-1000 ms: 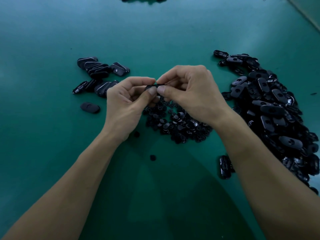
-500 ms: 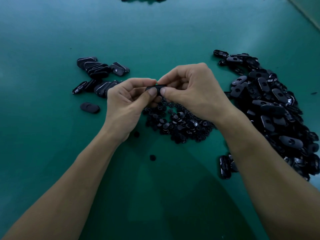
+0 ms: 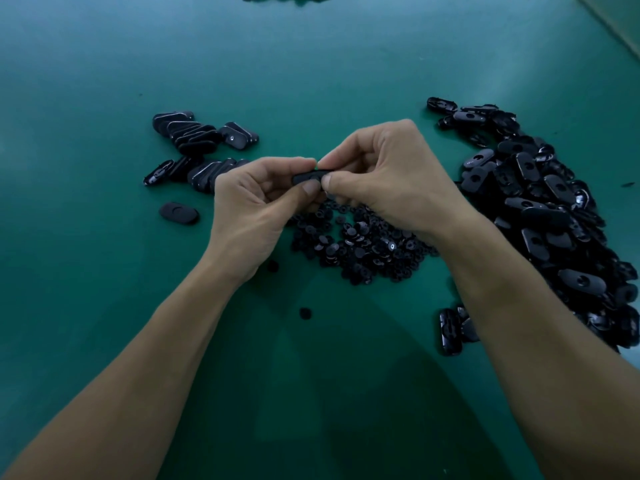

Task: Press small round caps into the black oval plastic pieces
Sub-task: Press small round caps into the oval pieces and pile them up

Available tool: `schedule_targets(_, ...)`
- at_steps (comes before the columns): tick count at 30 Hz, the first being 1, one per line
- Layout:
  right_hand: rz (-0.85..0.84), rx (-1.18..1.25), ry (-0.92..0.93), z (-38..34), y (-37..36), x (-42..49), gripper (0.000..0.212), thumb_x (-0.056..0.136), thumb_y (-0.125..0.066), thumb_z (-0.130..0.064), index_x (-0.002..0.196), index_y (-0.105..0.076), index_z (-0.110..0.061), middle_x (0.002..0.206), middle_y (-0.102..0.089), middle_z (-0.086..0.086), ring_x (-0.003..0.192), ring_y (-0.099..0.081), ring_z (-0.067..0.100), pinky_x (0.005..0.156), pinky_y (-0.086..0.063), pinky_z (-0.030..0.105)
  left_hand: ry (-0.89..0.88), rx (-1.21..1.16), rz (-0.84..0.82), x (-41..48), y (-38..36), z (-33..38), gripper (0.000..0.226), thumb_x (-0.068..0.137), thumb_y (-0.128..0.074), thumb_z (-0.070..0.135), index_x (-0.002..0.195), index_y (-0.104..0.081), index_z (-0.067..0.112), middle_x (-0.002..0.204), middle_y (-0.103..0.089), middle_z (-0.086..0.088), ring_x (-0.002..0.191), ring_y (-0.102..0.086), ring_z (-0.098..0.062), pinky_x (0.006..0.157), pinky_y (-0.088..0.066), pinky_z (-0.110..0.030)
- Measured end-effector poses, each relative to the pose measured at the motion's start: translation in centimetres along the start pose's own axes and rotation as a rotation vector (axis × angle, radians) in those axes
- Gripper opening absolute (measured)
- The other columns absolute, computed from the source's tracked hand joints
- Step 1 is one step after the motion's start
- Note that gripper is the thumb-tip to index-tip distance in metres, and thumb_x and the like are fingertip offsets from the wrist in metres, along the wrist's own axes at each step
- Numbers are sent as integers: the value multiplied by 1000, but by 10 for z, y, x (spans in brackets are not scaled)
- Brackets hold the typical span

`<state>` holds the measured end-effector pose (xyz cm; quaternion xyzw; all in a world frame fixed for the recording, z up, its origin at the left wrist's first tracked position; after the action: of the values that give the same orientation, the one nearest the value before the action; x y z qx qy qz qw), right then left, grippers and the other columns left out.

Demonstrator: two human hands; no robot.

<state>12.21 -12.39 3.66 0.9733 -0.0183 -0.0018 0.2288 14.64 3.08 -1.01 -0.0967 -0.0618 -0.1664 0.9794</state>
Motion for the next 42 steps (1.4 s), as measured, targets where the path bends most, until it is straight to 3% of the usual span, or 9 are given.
schedule_targets(5,-16,-16,-22,2,-3,1,7,88,-70,-12,91,-74,-17,67,-73,-2,60,-70,10,61,-55,24,-1,8,-2,0,0,0,17,85,-72,-2,96,-71,10,82,-77,3,72,-71,-10,73,-58,-23)
schedule_targets(10,-2,-99,71,-5,0,-3,17,89,-72,-14,101,-74,-25,73,-73,-3,70,-71,11,74,-60,34,-6,12,-3,0,1,2,18,87,-69,-3,96,-70,12,82,-77,3,72,-71,-9,73,-57,-22)
schedule_targets(16,108,-340,277,-18,-6,-9,23,85,-78,-18,107,-78,-22,97,-66,-3,84,-61,7,74,-42,12,92,-105,50,1,5,-3,12,87,-68,5,94,-70,14,78,-76,-4,67,-71,-14,69,-58,-24)
schedule_targets(23,244,-446,404,-23,-14,-14,11,88,-74,-16,97,-80,-13,94,-61,6,91,-57,22,72,-51,38,152,-169,84,2,9,-3,20,86,-67,9,105,-63,10,78,-76,-6,68,-73,-15,66,-58,-24)
schedule_targets(26,257,-432,368,-23,-18,-14,11,91,-69,-16,97,-78,-17,92,-63,2,90,-60,18,75,-53,38,149,-183,103,3,9,-3,19,86,-68,8,104,-64,10,78,-77,-5,70,-74,-15,69,-59,-26)
schedule_targets(29,254,-370,302,-24,-18,-13,9,93,-66,-14,95,-74,-17,87,-63,-5,81,-58,7,77,-46,15,107,-179,124,3,9,-2,13,87,-68,3,99,-66,8,78,-76,-4,72,-74,-16,72,-59,-27)
schedule_targets(31,261,-353,262,-26,-16,-13,6,95,-62,-13,96,-68,-13,83,-61,-10,75,-53,2,71,-39,8,87,-168,142,3,11,-2,11,88,-68,0,98,-67,6,79,-76,-4,75,-75,-17,71,-59,-26)
schedule_targets(37,181,-400,147,-23,-14,-12,25,102,-51,-11,120,-68,-13,100,-60,-6,91,-53,4,81,-36,7,47,-109,172,2,14,0,12,90,-67,-3,96,-67,8,80,-76,-7,75,-74,-21,72,-58,-28)
schedule_targets(42,227,-337,111,-21,-7,-15,18,100,-54,-10,105,-70,-15,87,-68,-3,78,-64,10,75,-50,21,31,-58,227,1,17,1,12,91,-66,-3,96,-66,8,80,-76,-7,75,-74,-22,71,-59,-29)
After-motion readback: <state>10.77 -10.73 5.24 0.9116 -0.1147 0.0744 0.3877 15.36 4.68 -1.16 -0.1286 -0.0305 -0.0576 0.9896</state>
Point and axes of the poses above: each hand's wrist, its own x-axis towards the middle knuckle, its own y-axis out of the back of the hand, z = x × y, the point moved 6 cm from there along x, towards the middle knuckle
